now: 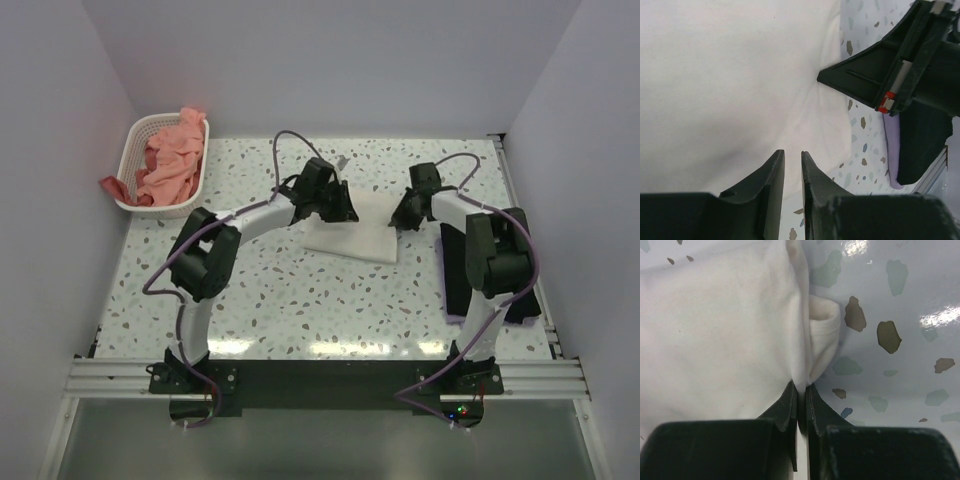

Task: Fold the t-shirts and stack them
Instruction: Neatly place the folded tshirt to the corner

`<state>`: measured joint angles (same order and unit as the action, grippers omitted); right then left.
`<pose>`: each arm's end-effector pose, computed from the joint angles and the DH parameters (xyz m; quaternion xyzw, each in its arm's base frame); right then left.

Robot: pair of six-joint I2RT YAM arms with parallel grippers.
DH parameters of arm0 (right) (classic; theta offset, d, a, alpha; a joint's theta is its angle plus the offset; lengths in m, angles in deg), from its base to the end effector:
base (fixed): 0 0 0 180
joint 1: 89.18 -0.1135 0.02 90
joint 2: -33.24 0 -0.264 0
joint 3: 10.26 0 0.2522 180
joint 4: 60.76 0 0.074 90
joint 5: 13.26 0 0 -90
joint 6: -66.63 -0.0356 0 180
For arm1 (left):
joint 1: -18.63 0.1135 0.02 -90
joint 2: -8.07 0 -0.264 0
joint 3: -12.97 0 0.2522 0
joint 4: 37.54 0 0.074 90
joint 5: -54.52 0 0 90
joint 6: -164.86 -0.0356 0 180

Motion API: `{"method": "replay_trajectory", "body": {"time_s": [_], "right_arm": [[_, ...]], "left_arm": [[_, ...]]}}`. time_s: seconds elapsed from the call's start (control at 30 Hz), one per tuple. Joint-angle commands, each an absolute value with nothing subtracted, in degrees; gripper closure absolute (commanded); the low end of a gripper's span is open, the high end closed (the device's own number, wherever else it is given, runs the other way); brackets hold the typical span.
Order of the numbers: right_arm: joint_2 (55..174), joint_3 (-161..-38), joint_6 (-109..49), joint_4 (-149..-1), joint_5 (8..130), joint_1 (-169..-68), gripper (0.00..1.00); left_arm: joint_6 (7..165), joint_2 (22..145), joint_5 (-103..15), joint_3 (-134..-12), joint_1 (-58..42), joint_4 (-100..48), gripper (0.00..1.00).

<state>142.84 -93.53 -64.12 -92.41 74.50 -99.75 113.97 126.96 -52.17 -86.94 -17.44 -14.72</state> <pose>0.3858 0.0734 0.1574 0.2450 0.9293 0.1363 0.2404 0.3711 -0.2830 0.1906 0.0353 0.9044 -0.3514 0.2393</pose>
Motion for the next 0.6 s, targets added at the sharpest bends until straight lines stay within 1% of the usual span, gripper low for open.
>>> {"method": "replay_trajectory", "body": {"time_s": [0.0,0.1,0.13,0.2,0.27,0.3,0.33,0.37,0.43,0.57], "right_arm": [[146.3,-97.2,-66.3,-101.1,74.5,-97.8,1.00],[149.2,-101.8,-68.1,-107.2,77.9,-97.3,1.00],[150.0,-104.6,-68.8,-108.7,81.5,-97.1,1.00],[151.6,-107.8,-71.0,-113.3,85.2,-96.7,1.00],[153.1,-115.0,-73.3,-117.6,90.5,-96.2,1.00],[155.2,-117.8,-74.1,-122.4,92.6,-96.1,1.00],[156.4,-123.9,-74.9,-125.0,94.0,-95.9,1.00],[157.6,-127.0,-76.4,-127.5,96.3,-95.5,1.00],[160.4,-134.9,-78.1,-133.7,97.9,-94.9,1.00],[162.7,-143.4,-82.0,-139.6,101.0,-92.4,1.00]], "left_arm": [[112.1,121.9,-53.4,-87.5,-16.6,-15.1,0.76],[112.4,121.7,-53.9,-87.2,-15.9,-15.0,0.76],[112.5,121.6,-54.3,-87.1,-15.8,-15.0,0.76],[112.6,121.9,-54.7,-87.2,-15.7,-15.0,0.76],[112.9,121.9,-55.2,-87.4,-15.6,-14.9,0.76],[112.8,121.9,-55.3,-87.4,-15.5,-14.9,0.76],[112.9,121.8,-55.4,-87.5,-15.4,-14.8,0.76],[112.9,121.8,-55.4,-87.5,-15.3,-14.6,0.76],[112.8,121.5,-55.4,-87.5,-15.1,-14.3,0.76],[112.7,121.1,-55.6,-87.7,-14.6,-13.9,0.76]]}}
